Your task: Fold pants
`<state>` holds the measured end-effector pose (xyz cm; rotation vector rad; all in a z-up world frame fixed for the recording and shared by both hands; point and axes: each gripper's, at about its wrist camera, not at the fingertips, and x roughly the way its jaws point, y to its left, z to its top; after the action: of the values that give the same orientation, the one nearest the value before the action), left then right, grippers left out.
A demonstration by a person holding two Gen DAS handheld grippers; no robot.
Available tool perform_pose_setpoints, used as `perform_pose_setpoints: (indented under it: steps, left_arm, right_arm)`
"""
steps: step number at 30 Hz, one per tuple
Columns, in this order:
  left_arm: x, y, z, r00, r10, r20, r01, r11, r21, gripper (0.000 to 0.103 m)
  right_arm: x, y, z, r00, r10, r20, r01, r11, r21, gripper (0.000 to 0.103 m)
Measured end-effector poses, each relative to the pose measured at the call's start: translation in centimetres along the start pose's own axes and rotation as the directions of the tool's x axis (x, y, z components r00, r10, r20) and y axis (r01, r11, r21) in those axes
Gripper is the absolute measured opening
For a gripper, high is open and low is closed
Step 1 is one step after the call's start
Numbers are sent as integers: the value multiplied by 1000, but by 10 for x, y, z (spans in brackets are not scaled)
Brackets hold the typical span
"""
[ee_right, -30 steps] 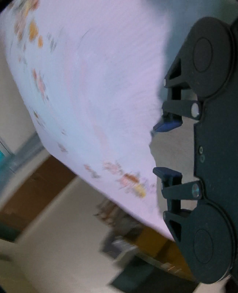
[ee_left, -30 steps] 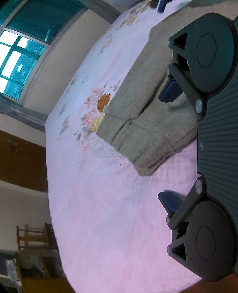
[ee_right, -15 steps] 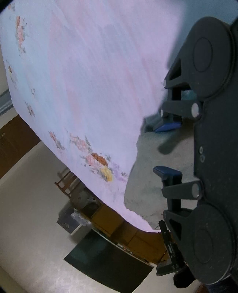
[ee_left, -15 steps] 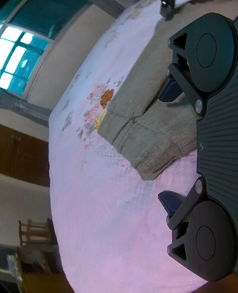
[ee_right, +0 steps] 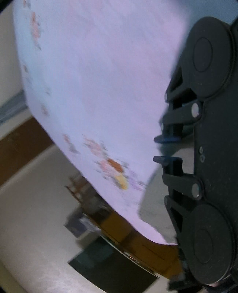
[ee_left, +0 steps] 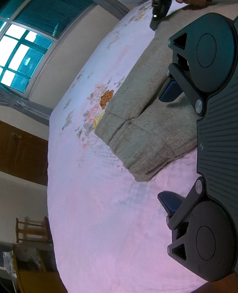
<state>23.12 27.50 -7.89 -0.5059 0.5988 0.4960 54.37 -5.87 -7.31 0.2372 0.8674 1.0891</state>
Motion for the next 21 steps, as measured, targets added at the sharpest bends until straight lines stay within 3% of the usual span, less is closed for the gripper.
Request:
perform_pose_setpoints:
  steps: [4,6,7,9,14,18,21]
  left_arm:
    - [0,0,0,1000,-4,-7,4,1000,4,103]
    - [-2,1,1,1000,-10,-6,10,1000,1,103]
    - [-3,2,1,1000,-12,-5,12,1000,-2,103]
    - [-3,3,0,1000,-16,-8,16,1000,0,103]
    - [-1,1,-1,1000,-14,-7,14,1000,1,103]
    - [0,-1,-2,1000,-17,-4,17,1000,-2,103]
    - [1,-1,-3,1000,-16,-9,16,1000,7,103]
  right_arm:
    - [15,-3,-4,995,-58,-80,57,998,-15,5]
    - [6,-6,-1,999,-25,-49,26,999,21,6]
    - [-3,-9,1,1000,6,-14,-5,998,56,14]
    - [-16,-13,4,1000,13,7,-14,998,61,19]
    - [-25,-20,1,994,9,-105,-5,999,36,19]
    - [-21,-8,-4,978,123,-167,-122,992,17,13]
    - [-11,-1,-2,977,77,-198,-83,996,-21,14]
